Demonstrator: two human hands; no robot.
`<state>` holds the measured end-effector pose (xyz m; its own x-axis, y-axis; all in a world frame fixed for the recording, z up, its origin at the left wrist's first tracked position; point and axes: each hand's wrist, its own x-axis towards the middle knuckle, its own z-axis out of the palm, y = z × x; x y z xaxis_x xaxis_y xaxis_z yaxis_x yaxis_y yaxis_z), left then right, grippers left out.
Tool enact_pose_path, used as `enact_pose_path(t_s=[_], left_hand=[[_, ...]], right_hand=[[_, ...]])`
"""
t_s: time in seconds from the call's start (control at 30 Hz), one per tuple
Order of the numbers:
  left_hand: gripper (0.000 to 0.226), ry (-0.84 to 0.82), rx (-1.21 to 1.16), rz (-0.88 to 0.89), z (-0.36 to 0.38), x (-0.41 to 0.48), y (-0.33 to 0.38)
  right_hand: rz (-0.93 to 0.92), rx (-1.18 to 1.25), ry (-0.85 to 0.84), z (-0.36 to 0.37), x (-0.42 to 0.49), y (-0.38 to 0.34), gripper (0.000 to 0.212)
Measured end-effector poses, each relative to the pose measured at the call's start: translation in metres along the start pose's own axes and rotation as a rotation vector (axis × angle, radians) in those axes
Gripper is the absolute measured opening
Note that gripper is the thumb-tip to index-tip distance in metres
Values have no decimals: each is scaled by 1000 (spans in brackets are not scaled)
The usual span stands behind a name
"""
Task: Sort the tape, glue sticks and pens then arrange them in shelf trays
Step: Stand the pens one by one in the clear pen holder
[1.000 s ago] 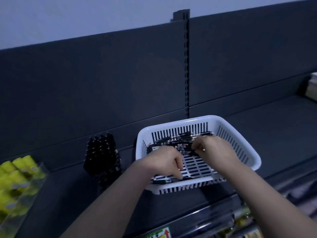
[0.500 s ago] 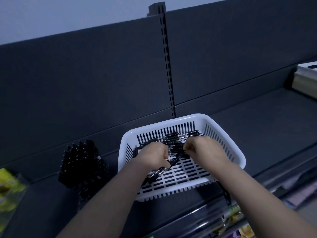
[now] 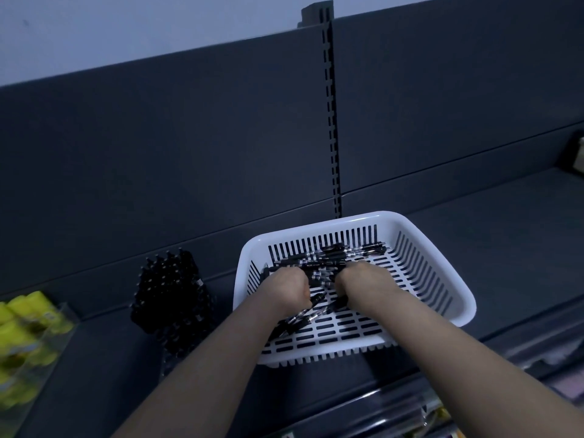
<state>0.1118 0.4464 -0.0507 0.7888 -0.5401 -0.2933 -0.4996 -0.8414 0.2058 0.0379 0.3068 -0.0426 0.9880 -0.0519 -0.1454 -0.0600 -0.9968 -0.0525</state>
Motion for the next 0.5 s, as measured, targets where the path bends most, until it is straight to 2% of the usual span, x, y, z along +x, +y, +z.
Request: enact_pose_path(t_s=[0.13, 0.23, 0.3, 0.37, 0.43, 0.5], left_hand=[[22, 53, 10, 27, 1, 0, 2], [27, 55, -12, 23, 4, 1, 10], [24, 63, 17, 23, 6, 0, 13], [17, 96, -61, 2, 1, -4, 14], [9, 205, -186, -32, -11, -11, 13], [15, 369, -266, -62, -28, -21, 10]], right_hand=[[15, 18, -25, -8, -9, 8, 27], [53, 377, -32, -17, -20, 23, 17], [48, 690, -25, -20, -28, 29, 16], [30, 876, 45, -23, -33, 29, 15], [10, 988, 140, -28, -34, 23, 13], [-12, 1060, 236, -36, -34, 11, 13]])
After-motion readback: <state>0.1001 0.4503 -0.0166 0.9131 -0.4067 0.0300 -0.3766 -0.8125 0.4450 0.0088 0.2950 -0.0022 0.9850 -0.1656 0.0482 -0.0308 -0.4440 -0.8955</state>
